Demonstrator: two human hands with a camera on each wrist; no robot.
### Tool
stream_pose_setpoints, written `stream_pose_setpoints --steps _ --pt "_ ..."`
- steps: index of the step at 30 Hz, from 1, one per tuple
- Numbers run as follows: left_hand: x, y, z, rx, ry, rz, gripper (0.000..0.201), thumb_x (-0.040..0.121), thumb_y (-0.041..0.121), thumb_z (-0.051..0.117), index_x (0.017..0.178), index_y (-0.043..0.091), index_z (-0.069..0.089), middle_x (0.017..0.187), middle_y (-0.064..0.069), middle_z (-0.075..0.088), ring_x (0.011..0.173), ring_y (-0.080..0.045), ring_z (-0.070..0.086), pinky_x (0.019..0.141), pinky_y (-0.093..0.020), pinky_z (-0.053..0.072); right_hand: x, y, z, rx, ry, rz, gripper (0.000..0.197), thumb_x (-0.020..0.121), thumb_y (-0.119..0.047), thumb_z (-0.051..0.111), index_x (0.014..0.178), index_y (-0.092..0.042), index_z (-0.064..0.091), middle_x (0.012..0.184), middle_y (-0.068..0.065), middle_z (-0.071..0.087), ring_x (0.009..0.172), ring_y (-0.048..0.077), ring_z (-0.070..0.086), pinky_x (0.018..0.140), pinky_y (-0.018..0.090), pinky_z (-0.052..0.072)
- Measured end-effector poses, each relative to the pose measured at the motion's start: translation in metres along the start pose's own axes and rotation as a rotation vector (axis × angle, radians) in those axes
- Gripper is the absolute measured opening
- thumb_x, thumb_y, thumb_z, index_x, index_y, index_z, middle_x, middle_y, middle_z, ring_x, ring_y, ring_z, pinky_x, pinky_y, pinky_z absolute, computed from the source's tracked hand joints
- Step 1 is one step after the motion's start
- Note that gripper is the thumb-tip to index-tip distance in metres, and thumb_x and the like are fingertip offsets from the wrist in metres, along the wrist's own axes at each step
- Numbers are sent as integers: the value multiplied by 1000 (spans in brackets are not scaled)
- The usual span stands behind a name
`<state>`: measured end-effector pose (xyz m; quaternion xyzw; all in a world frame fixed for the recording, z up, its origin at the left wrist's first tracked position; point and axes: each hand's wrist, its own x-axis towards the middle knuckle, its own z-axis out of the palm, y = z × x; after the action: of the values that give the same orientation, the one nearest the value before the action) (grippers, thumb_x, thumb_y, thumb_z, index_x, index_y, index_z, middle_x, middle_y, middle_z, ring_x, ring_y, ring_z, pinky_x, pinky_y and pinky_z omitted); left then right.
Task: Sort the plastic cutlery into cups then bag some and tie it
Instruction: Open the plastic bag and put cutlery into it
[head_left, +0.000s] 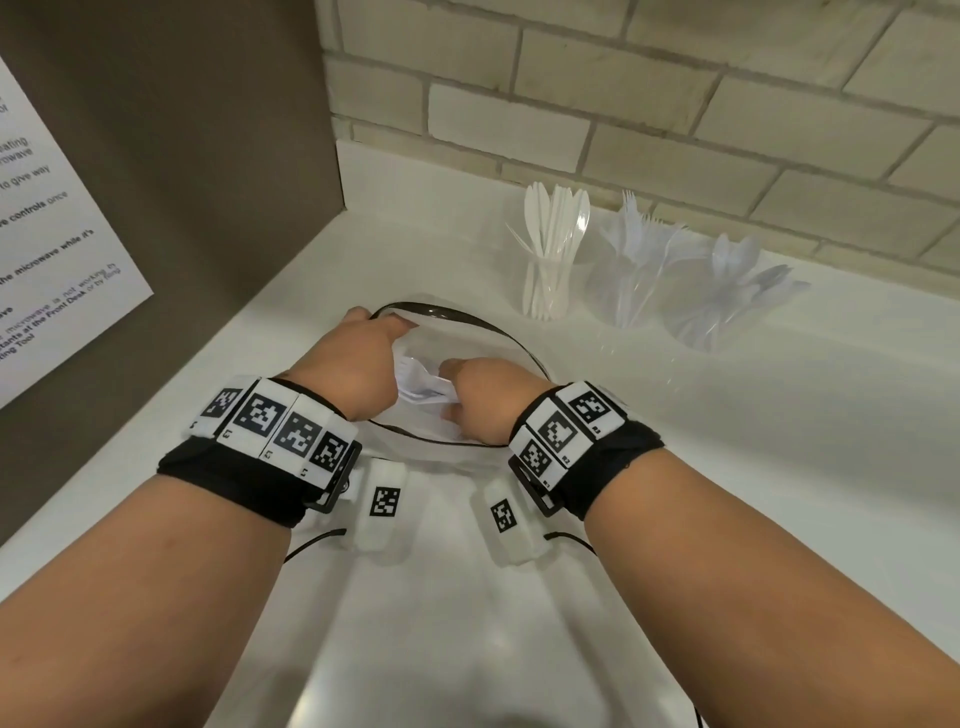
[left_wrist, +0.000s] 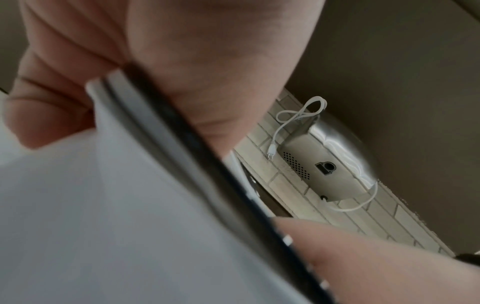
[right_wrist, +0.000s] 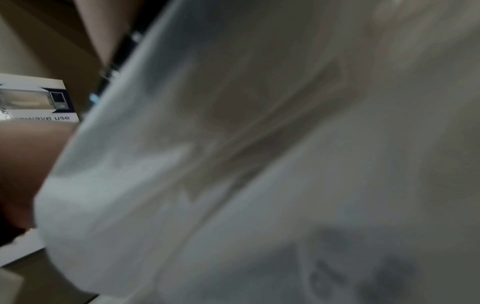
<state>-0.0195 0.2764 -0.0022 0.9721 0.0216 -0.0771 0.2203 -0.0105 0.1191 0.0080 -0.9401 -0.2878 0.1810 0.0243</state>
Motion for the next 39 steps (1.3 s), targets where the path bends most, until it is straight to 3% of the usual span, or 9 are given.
stream_pose_setpoints --steps 5,14,20,24,27,30,33,36,39 --pt "-7 9 -7 -71 37 42 60 78 -2 49 134 20 47 129 -9 43 119 -28 49 98 -27 39 -3 0 3 23 -1 -26 25 91 -24 57 109 -6 59 111 12 63 101 30 60 73 26 37" --pt "-10 16 -15 -52 33 9 59 80 -3 46 133 23 48 125 -9 42 112 -28 52 93 -23 35 -8 -4 8 -27 -4 -58 31 89 -17 57 117 -5 56 114 12 62 104 29 60 75 26 37" --pt "-3 0 -10 72 -95 -45 62 76 2 46 132 28 49 125 -9 47 108 -28 57 83 -29 45 -15 0 -2 -24 39 -57 20 89 -17 57 106 -8 58 91 5 55 80 22 50 67 27 34" --pt "0 -4 -16 33 -81 -10 45 78 1 52 117 22 63 102 -2 61 81 -19 54 56 -18 38 -19 4 -5 51 52 -83 16 89 -19 56 103 -10 55 88 2 53 79 22 49 67 27 35" --pt "0 -8 -19 -99 -64 12 48 78 0 59 114 31 67 104 4 65 82 -14 55 60 -16 40 -21 7 -7 95 36 -115 13 91 -25 56 95 -14 51 88 1 52 80 21 50 67 27 34" --pt "-8 -14 -22 -455 -166 19 61 60 0 62 102 43 71 111 6 69 93 -29 66 79 -38 56 -22 12 -9 161 65 -121 14 90 -27 58 87 -16 49 83 -2 50 78 21 49 58 26 33" --pt "-18 -14 -25 -903 -267 34 54 57 -4 62 98 28 74 100 -7 72 87 -24 68 79 -38 56 -23 14 -8 262 105 -130 19 87 -18 59 105 -12 54 89 -2 53 81 18 49 65 26 34" --pt "-18 -11 -24 -930 -272 64 50 60 -1 69 105 20 67 94 -9 71 81 -19 67 73 -29 58 -21 10 -4 242 130 -135 17 85 -16 59 101 -13 52 90 -1 54 80 19 50 66 24 33" --pt "-14 -12 -22 -864 -259 40 40 72 8 71 109 23 66 99 -14 71 87 -26 65 80 -37 55 -20 10 -5 170 139 -125 14 85 -21 59 90 -19 46 85 -1 53 78 22 51 65 25 32"
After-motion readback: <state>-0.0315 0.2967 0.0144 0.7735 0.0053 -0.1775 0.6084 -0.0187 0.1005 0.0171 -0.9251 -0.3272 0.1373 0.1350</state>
